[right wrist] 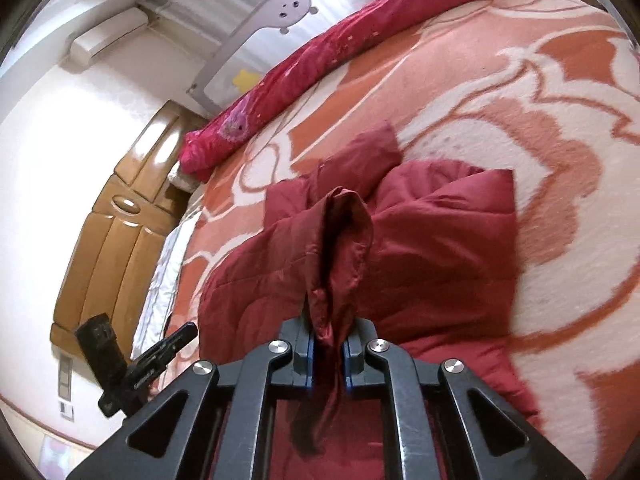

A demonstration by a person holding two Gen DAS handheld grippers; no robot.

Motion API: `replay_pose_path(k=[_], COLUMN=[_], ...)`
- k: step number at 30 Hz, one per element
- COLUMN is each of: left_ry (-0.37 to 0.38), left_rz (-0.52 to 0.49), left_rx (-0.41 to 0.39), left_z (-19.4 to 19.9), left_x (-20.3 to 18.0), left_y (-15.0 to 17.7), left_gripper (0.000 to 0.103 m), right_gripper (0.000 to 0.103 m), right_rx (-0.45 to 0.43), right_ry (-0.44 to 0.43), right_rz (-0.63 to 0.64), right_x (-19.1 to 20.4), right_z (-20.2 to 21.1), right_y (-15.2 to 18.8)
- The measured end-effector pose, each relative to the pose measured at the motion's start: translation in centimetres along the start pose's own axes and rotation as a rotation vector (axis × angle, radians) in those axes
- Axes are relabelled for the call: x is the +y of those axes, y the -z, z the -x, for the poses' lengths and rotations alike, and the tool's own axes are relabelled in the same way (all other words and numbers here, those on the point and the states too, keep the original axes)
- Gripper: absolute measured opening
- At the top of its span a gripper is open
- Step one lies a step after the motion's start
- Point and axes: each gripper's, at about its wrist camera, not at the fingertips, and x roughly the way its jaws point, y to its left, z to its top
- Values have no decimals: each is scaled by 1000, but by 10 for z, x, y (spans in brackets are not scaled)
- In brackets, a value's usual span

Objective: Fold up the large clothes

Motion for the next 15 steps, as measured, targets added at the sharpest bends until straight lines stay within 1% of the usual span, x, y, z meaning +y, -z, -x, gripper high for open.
replay_pose_path(k=[3,7,9,10,11,12,13,14,15], left_ry=[4,20,30,34,40,42,41,39,33], left_rz=[10,20,36,43,51,55,55,54,51], left_rx=[70,106,114,116,120,122,122,122,121], left_z=[-25,-41,-44,-44,-46,-47,-48,-48,-49], left_x=[10,13,15,17,18,20,20,20,19], left_y=[6,15,18,18,19,19,18,18,19], left_gripper=[10,10,10,10,10,10,10,10,10], right_gripper=[9,12,18,25,29,29,30,30,30], right_rx=[23,45,37,26,13,-23,-92,-161,-200], right_ry=[75,155,211,246,272,323,375,393,380], right_rz=[29,41,56,58,55,64,95,134,169], right_x=[-7,-23,-25,-24,-21,-15,-3,11,25], right_z=[-16,-35,-36,-32,-28,-19,-5,8,13], right_y=[2,12,18,20,20,20,21,24,26])
